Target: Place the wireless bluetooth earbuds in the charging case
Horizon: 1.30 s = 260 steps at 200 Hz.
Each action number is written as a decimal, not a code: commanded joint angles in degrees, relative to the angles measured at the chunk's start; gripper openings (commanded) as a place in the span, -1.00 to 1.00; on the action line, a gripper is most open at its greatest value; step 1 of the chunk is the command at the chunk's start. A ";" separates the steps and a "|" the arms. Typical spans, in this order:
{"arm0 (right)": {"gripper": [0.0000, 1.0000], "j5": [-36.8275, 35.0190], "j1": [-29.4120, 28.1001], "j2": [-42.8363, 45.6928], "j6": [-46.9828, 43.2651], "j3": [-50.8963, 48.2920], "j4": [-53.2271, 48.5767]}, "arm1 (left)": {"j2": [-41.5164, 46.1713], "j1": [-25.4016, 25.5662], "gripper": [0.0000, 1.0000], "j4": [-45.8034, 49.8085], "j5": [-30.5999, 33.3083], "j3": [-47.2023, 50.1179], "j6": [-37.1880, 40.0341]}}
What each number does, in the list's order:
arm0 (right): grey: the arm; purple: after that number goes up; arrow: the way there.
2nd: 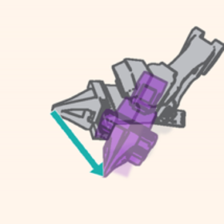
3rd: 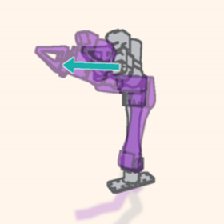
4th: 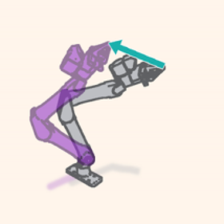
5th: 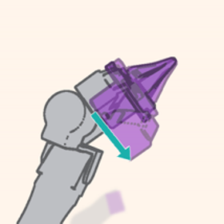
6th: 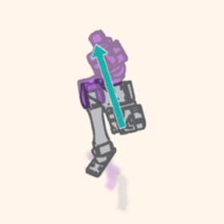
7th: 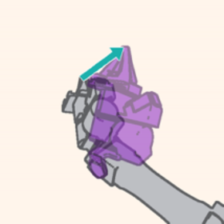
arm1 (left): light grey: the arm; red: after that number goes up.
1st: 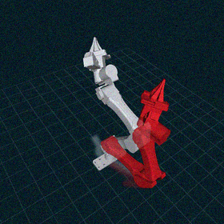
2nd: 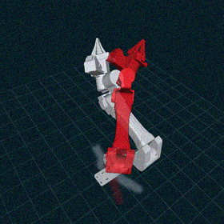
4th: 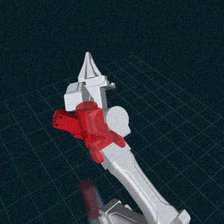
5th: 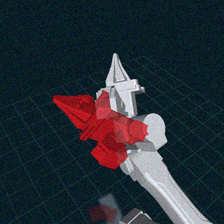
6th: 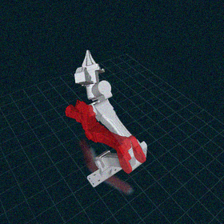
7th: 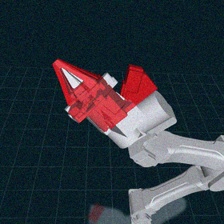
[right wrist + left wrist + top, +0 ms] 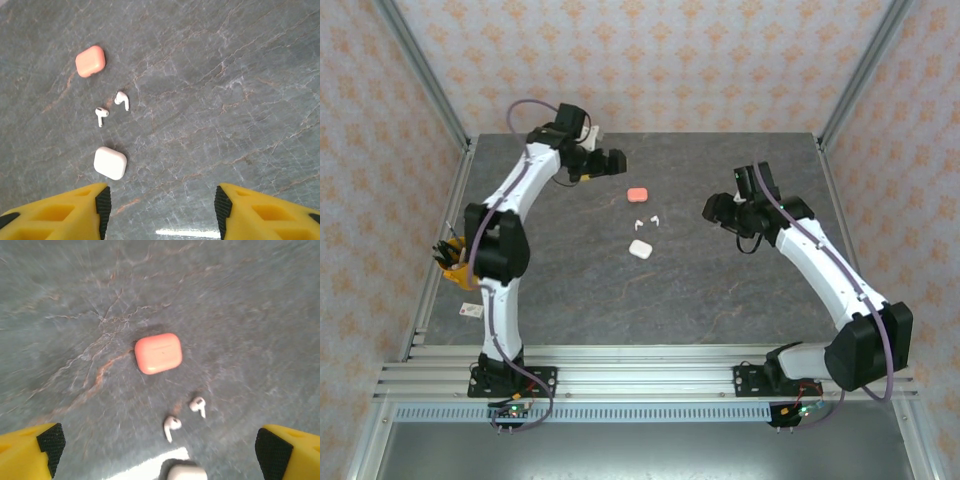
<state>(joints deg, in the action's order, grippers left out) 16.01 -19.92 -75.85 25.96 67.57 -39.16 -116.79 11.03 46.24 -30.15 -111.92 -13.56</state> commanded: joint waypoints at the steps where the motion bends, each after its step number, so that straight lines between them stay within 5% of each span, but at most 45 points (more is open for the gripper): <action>1: 0.22 -2.99 -2.47 -0.62 -0.10 -0.77 -0.57 | 9.37 0.20 0.99 -2.40 6.24 6.15 1.21; 89: 0.56 -14.11 -17.17 -13.91 9.59 5.70 -2.41 | 32.68 0.20 0.99 -9.93 18.97 23.94 -2.37; 144: 0.71 -18.06 -22.58 -25.11 19.85 11.82 -3.86 | 40.78 -0.23 0.99 -13.43 39.24 32.52 -11.62; 260: 0.91 -21.59 -26.40 -49.15 29.16 35.55 -15.42 | 40.51 -1.01 1.00 -14.86 35.13 37.55 -15.46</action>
<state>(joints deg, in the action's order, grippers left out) -2.81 -46.35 -122.45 52.97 99.88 -49.82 -76.07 10.22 31.14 3.90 -73.76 -27.20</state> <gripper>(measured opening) 0.952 0.998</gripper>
